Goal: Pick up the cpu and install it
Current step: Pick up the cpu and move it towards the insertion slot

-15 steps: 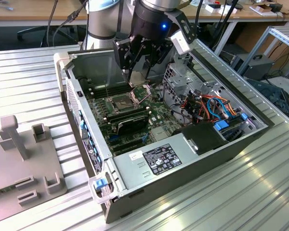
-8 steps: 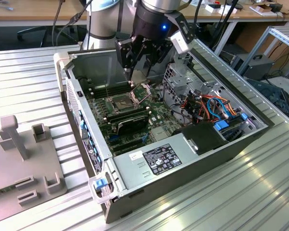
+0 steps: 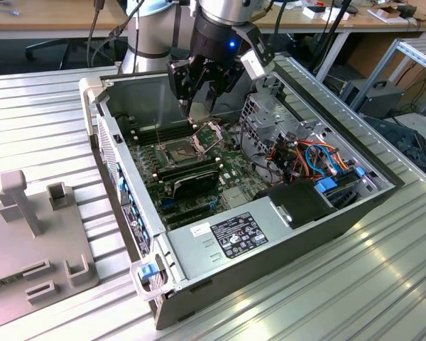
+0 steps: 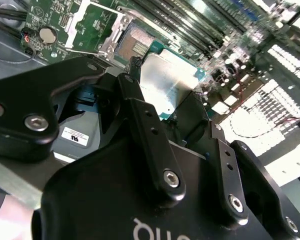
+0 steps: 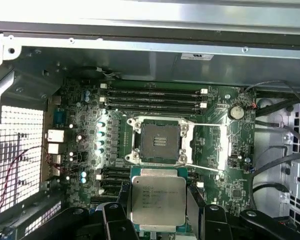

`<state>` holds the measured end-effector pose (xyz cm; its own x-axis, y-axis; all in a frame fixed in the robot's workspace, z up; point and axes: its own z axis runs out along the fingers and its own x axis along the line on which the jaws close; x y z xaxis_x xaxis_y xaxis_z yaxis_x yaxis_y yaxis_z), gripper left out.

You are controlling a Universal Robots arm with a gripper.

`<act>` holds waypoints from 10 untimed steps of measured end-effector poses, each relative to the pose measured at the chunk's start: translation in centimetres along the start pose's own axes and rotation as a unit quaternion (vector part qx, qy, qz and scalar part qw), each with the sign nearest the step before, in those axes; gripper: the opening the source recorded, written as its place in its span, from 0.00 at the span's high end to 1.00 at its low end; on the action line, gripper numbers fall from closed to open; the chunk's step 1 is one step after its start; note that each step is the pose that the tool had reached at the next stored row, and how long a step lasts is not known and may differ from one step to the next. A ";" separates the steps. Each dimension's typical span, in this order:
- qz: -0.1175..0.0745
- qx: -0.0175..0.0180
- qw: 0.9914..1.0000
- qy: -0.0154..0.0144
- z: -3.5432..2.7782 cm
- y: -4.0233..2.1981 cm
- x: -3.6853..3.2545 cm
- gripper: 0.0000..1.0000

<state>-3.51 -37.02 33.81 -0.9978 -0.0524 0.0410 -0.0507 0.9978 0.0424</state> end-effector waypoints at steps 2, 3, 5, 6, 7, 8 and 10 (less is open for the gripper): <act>0.000 0.000 1.000 0.000 0.82 0.63 -0.25 0.47; 0.000 0.000 1.000 0.000 1.00 0.75 -0.29 0.47; 0.000 0.000 1.000 0.000 1.51 0.99 -0.45 0.47; 0.000 0.000 1.000 0.000 1.75 1.10 -0.49 0.47; 0.001 0.001 1.000 0.000 1.92 1.17 -0.51 0.47; 0.001 0.002 1.000 0.000 2.01 1.21 -0.54 0.47; 0.002 0.020 1.000 0.001 3.09 1.69 -0.57 0.47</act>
<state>-3.17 -35.18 30.77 -0.9978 -0.0495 0.0432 -0.0494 0.9988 0.0033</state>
